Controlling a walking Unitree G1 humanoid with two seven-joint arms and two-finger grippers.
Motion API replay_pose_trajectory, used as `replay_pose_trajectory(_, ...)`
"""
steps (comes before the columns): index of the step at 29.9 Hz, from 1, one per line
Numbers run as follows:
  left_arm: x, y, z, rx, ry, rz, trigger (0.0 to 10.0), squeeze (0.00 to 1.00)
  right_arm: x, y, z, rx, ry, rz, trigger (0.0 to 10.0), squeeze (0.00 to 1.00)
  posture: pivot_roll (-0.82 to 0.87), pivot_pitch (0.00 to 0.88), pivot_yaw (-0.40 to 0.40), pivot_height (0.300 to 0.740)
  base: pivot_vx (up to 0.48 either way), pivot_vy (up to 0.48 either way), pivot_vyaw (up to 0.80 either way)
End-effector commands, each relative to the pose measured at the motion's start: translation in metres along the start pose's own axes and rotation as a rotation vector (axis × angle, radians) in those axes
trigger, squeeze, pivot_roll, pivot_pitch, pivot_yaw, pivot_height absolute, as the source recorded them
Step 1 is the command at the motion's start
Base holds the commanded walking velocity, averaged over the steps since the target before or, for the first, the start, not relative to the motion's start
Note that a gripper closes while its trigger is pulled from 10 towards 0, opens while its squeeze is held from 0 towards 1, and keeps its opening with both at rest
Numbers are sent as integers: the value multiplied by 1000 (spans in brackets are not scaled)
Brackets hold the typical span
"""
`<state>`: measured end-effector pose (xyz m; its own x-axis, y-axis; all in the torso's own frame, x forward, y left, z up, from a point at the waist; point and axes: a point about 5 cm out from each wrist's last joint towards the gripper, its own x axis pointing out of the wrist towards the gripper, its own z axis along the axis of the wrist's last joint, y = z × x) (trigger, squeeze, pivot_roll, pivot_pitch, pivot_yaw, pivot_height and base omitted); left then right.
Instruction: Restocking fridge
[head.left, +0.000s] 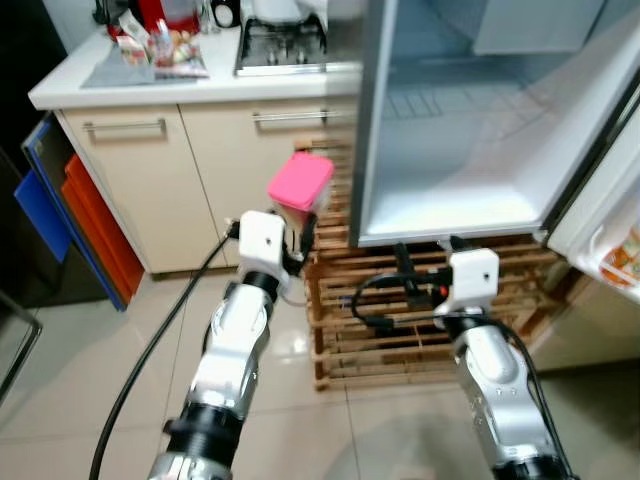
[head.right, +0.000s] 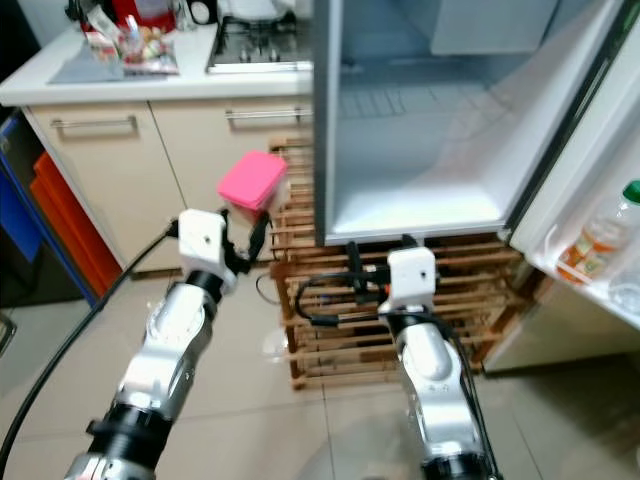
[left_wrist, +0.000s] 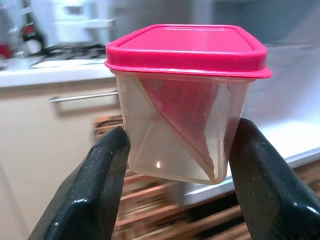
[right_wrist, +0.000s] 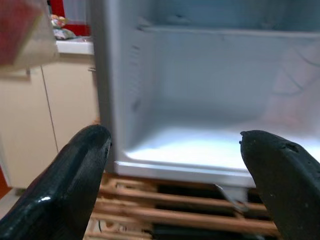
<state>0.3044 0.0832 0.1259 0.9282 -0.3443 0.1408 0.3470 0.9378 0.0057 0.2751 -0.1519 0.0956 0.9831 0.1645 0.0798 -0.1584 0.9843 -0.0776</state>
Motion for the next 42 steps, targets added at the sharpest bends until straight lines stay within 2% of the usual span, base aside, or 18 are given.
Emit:
replay_pose_trajectory(1, -2, -3, 13, 21, -78, -60, 10000, 0, 0, -3, 3, -4, -15, -7, 10000, 0, -158, 0, 56, 740, 0, -274, 0)
replay_pose_trajectory(2, -5, -2, 14, 31, -98, -67, 10000, 0, -1, -3, 3, -4, -16, -6, 10000, 0, -158, 0, 57, 740, 0, 0, 0)
replay_pose_trajectory(6, -8, 6, 11, 58, -83, -54, 10000, 0, -2, -5, 2, -4, -15, -7, 10000, 0, -156, 0, 56, 740, 0, 0, 0)
replay_pose_trajectory(11, 3, 6, 12, 98, -65, -42, 10000, 0, -2, -6, 2, -6, -13, -8, 10000, 0, -157, 0, 56, 740, 0, 0, 0)
replay_pose_trajectory(12, 13, 6, 11, 112, -42, -26, 10000, 0, -2, -5, 2, -5, -13, -6, 10000, 0, -161, 0, 56, 740, 480, 0, 0)
replay_pose_trajectory(15, 19, 4, 11, 100, -28, -18, 10000, 0, -1, -4, 2, -5, -15, -5, 10000, 0, -164, 0, 58, 740, 480, 0, 0)
replay_pose_trajectory(18, 26, -5, 15, 93, -45, -51, 10000, 0, -1, -6, 3, -9, -18, -9, 10000, 0, -178, 0, 62, 740, 464, 0, 0)
replay_pose_trajectory(27, 35, -10, 18, 80, -61, -45, 10000, 0, -1, -9, 4, -10, -18, -20, 10000, 0, -184, 0, 59, 740, 463, 0, 0)
replay_pose_trajectory(31, 36, -9, 21, 64, -78, -30, 10000, 0, -1, -8, 4, -5, -23, -15, 10000, 0, -186, 0, 60, 740, 464, 0, 0)
replay_pose_trajectory(34, 36, -6, 25, 98, -103, 1, 10000, 0, 0, -7, 5, 0, -29, -4, 10000, 0, -185, 0, 60, 740, 467, 0, 0)
replay_pose_trajectory(36, 38, -5, 28, 80, -111, 26, 10000, 0, 0, -7, 6, -1, -30, 0, 10000, 0, -185, 0, 61, 740, 465, 0, 0)
replay_pose_trajectory(42, 46, -2, 35, 77, -106, 76, 10000, 0, -2, -4, 5, -3, -26, 12, 10000, 0, -188, 0, 62, 740, 0, 0, 0)
